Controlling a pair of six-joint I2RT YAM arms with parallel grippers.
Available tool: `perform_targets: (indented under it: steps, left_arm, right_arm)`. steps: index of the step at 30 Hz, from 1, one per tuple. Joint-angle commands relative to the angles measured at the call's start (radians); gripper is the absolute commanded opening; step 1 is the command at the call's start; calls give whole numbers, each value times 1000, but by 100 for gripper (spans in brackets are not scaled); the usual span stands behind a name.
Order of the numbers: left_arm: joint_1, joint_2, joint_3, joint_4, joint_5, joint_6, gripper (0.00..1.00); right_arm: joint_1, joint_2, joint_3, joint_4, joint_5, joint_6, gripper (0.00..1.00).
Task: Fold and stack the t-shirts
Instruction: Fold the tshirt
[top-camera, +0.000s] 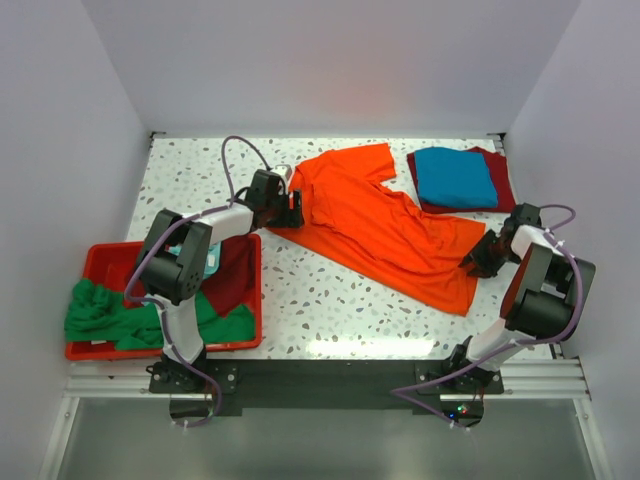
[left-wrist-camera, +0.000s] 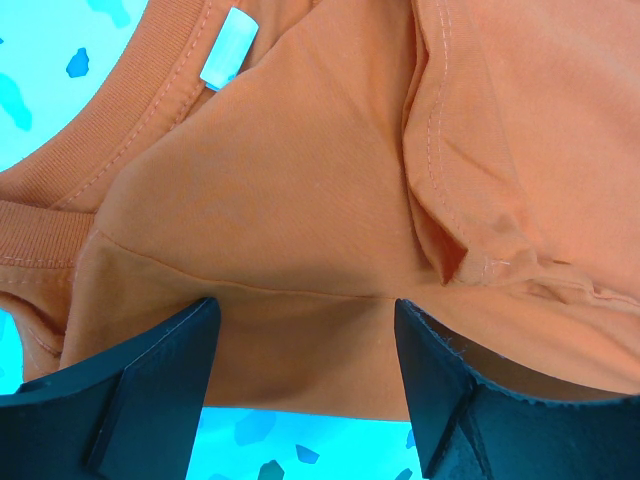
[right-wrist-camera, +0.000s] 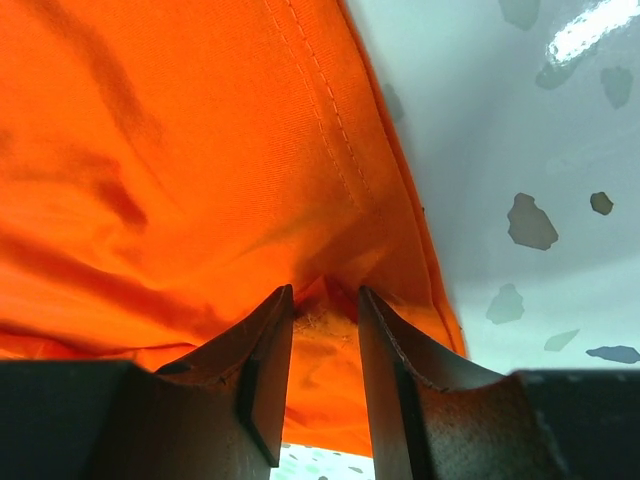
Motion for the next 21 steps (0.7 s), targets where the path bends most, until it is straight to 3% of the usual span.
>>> perform_targets:
  steps: [1,5,13,21]
  left_arm:
    - [4,21,-11,-68,1,-15,76]
    - [4,21,-8,-71,-4,-12,76]
    - [4,16,-8,-85,-36,-3,76]
    - [4,10,-2,-95,-68,-15,76]
  right_arm:
    - [1,3,16,19,-33,-17,35]
    - [3,1,20,13,-29,-21,28]
    - [4,-69,18,-38,40,-29,4]
    - [4,-164,-5,-127,183,2,0]
